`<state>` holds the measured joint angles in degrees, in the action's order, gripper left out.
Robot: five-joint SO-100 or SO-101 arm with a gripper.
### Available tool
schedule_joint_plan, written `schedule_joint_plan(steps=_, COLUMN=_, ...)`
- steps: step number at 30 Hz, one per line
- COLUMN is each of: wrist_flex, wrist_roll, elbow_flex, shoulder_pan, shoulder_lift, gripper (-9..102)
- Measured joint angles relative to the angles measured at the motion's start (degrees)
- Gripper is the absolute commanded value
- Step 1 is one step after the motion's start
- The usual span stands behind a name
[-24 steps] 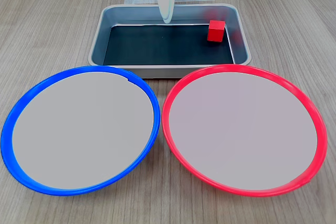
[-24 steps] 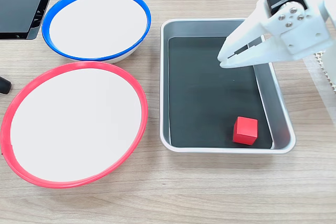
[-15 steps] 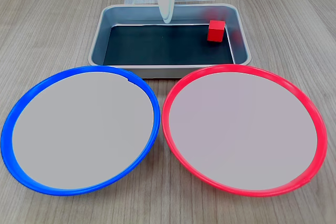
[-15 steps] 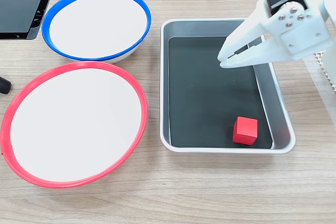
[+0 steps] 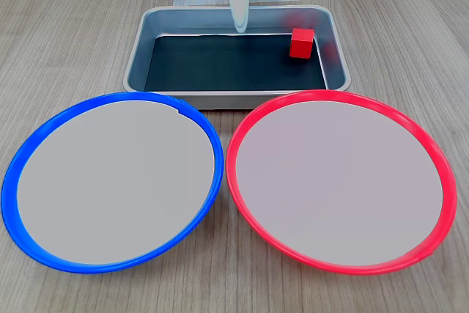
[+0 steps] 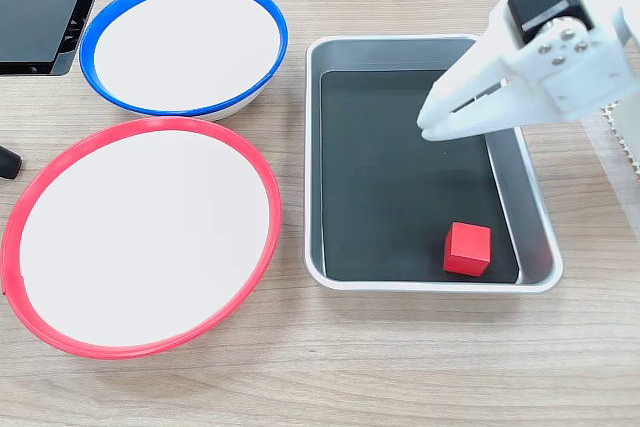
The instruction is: Move a red block from tray to red dish
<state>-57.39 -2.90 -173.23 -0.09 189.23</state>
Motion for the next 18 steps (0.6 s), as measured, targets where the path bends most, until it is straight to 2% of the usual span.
schedule_joint_plan(steps=4, wrist_flex=2.46, wrist_roll=9.05, elbow_flex=4.92, shoulder_pan=-2.55, shoulder_lift=-7.29, gripper=0)
schedule_joint_plan(steps=6, wrist_flex=1.93, wrist_roll=19.78, elbow_flex=12.92, shoulder_pan=-4.39, shoulder_lift=-15.73, gripper=0)
schedule_joint_plan(steps=10, wrist_flex=-2.11, wrist_roll=49.75, elbow_flex=25.31, shoulder_pan=-5.89, shoulder_lift=-32.70, gripper=0)
schedule_joint_plan(steps=13, wrist_flex=-7.56, wrist_roll=62.31, elbow_flex=30.76, shoulder_pan=-8.17, shoulder_lift=-40.52, gripper=0)
schedule_joint_plan(steps=18, wrist_flex=-13.27, wrist_roll=77.70, elbow_flex=39.73, shoulder_pan=-12.39, shoulder_lift=-55.37, gripper=0)
